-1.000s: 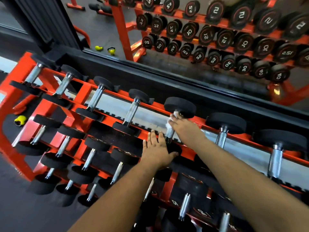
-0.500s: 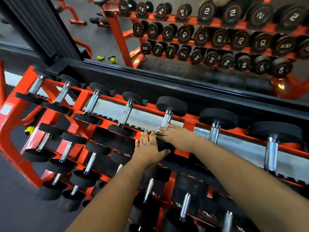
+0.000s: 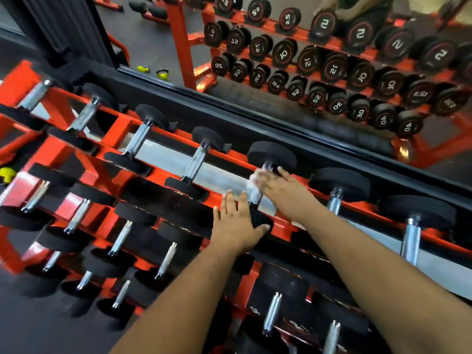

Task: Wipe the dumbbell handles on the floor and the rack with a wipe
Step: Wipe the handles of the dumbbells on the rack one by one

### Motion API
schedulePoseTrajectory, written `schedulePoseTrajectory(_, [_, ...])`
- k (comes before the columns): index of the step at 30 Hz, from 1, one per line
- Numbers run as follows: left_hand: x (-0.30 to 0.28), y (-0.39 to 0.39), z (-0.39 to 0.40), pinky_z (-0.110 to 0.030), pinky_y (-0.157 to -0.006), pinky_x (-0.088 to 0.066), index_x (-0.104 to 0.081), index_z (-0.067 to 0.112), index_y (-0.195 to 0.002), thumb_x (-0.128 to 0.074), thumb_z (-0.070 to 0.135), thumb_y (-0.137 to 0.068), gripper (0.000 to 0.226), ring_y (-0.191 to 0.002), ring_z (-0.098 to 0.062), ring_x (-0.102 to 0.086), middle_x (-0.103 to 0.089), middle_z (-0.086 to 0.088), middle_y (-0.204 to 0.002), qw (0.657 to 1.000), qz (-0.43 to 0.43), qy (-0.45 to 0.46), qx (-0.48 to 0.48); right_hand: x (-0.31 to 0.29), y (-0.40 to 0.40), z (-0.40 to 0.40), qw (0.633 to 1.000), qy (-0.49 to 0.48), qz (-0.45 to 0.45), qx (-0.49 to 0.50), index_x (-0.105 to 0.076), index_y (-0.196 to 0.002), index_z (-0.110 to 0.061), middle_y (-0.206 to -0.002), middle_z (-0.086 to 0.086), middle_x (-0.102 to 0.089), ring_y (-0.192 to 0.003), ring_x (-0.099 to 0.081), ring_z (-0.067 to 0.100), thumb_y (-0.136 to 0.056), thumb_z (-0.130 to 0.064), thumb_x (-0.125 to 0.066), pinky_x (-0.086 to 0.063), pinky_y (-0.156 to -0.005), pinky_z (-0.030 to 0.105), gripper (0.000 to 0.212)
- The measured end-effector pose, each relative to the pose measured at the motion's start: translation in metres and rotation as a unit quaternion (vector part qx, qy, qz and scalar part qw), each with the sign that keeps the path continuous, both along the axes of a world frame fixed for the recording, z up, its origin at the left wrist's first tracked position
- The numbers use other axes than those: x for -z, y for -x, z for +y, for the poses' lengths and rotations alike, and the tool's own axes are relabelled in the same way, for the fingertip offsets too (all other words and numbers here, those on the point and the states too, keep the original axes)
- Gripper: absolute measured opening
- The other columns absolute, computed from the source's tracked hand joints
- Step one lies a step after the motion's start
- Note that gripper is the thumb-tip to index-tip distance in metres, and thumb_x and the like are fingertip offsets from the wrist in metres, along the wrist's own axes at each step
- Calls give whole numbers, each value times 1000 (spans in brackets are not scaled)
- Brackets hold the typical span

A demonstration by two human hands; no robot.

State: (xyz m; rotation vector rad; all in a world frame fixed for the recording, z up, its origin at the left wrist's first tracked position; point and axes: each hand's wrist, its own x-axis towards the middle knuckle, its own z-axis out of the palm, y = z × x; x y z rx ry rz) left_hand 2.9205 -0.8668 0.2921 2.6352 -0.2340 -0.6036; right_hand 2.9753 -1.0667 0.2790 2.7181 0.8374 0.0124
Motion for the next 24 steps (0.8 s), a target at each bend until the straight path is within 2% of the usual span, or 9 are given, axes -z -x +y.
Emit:
schedulePoseTrajectory(2, [-2,1,-1,-51,-125,5,7,19,-162,-52,71,-90,107,-155,-29,17,17,-15,-168,1000,-2,6,1,2,-3,15,996,-7,-27,86,-15,-160,-10,-167,11,-17,-155,-16,27,-96,-9,-41,-19,-124,47,69])
schedulePoseTrajectory(4, [-3,1,0,-51,-124,6,7,18,-162,-53,70,-90,107,-155,-29,19,18,-15,-168,1000,-2,12,-1,9,4,29,993,-39,-37,102,-27,-158,-11,-166,10,-23,-154,-19,28,-95,-10,-46,-23,-123,47,66])
schedulePoseTrajectory(7, [-3,2,-2,-51,-124,6,6,19,-162,-55,69,-90,106,-156,-30,17,16,-16,-168,1000,-13,19,-2,6,15,25,996,-83,23,14,-45,-150,-18,-160,4,-38,-151,-28,23,-95,-16,-53,-25,-122,41,55])
schedulePoseTrajectory(10, [-2,1,-2,-51,-125,4,6,20,-162,-55,69,-89,107,-156,-30,15,15,-16,-169,999,-17,26,-7,-5,21,10,981,-131,139,-43,-40,-152,-21,-160,-2,-36,-151,-26,15,-100,-13,-51,-23,-121,31,54])
schedulePoseTrajectory(13, [-1,1,-2,-51,-126,4,6,20,-162,-55,69,-90,106,-156,-30,16,16,-15,-169,1000,-16,26,-7,-7,19,4,973,-147,167,-61,-46,-149,-17,-156,-2,-42,-149,-30,13,-97,-6,-55,-30,-116,29,53])
schedulePoseTrajectory(17, [0,-1,-2,-51,-125,5,7,20,-162,-53,71,-89,107,-156,-30,17,17,-15,-168,1000,-5,17,1,2,20,-3,983,-154,71,-66,-69,-128,-17,-137,4,-64,-127,-60,19,-85,-7,-71,-56,-95,37,44])
schedulePoseTrajectory(19, [-1,-2,-2,-52,-125,5,7,20,-162,-52,72,-89,108,-155,-31,18,18,-15,-168,1000,-3,6,2,8,21,-11,974,-217,9,64,-73,-123,-18,-125,7,-71,-109,-70,27,-82,-4,-69,-60,-85,40,43])
schedulePoseTrajectory(21, [0,-2,-3,-52,-126,5,8,20,-162,-52,73,-89,108,-155,-30,18,19,-15,-168,1000,-2,0,0,11,20,-7,887,-362,4,285,-74,-121,-19,-110,7,-75,-94,-69,29,-87,-3,-60,-56,-82,39,39])
schedulePoseTrajectory(24, [-1,0,-5,-53,-126,4,7,21,-162,-52,73,-88,108,-156,-30,16,16,-14,-169,1000,-5,-5,-6,7,6,26,556,-675,136,466,-74,-106,-9,-90,7,-68,-80,-58,23,-93,1,-53,-46,-73,36,27])
